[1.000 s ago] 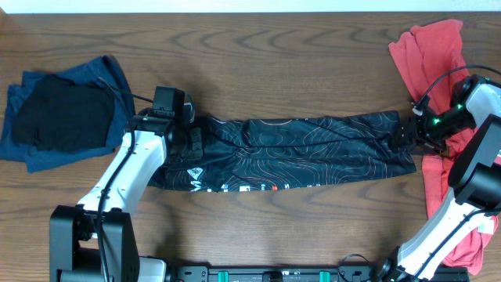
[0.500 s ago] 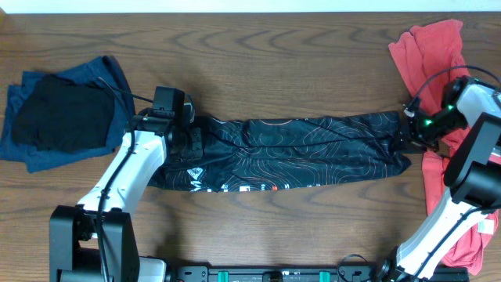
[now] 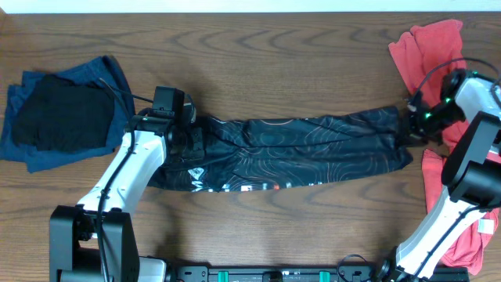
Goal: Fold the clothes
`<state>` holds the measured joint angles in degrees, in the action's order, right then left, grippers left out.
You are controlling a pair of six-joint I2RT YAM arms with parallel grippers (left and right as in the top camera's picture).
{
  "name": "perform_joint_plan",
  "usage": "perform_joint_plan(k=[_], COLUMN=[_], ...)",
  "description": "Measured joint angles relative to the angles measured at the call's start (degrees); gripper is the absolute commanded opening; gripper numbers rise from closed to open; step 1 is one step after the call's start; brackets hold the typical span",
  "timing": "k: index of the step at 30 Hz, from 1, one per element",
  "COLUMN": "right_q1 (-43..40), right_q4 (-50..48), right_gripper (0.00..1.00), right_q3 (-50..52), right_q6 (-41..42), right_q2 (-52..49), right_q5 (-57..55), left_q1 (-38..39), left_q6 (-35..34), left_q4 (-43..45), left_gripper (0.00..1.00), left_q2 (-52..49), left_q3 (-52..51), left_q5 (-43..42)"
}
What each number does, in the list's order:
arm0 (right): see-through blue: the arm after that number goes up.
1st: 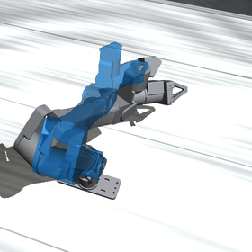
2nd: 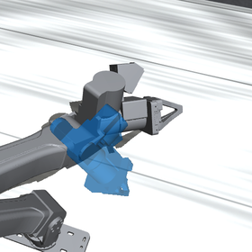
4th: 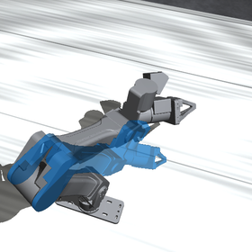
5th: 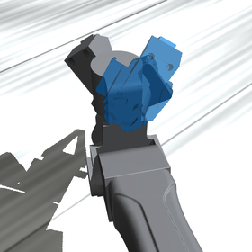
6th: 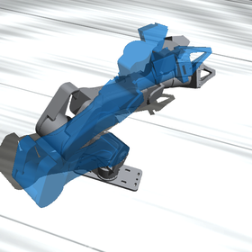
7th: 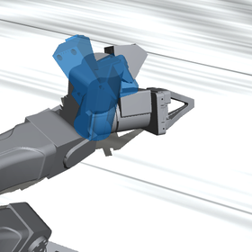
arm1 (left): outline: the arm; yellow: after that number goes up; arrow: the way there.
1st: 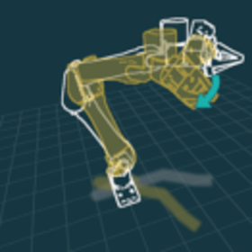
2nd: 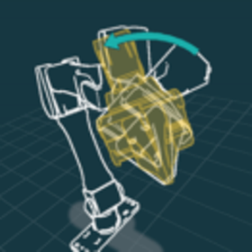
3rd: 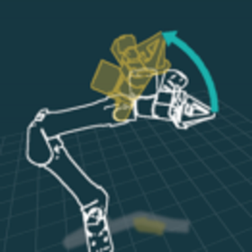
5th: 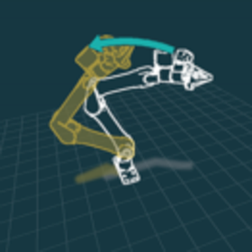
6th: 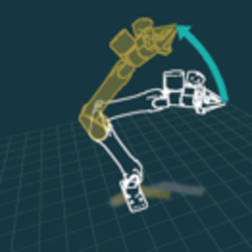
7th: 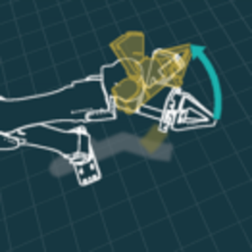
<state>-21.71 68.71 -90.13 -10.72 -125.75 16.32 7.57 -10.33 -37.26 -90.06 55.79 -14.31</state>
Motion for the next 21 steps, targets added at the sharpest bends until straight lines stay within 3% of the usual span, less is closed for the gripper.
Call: perform_joint_plan(k=[12, 21], right_q1=[0.39, 14.78], right_q4=[3.41, 5.68], right_gripper=[0.01, 0.01], right_q3=[-4.83, -5.46], right_q6=[3.45, 5.51], right_q2=[5.75, 8.50], right_q5=[-7.02, -7.76], left_q1=[0.00, 0.00], left_q6=[-0.11, -0.13], left_q4=[-7.28, -8.98], left_gripper=[0.39, 0.39], left_q2=[1.03, 1.03], left_q3=[-0.02, -0.04], left_q5=[-2.12, -2.10])
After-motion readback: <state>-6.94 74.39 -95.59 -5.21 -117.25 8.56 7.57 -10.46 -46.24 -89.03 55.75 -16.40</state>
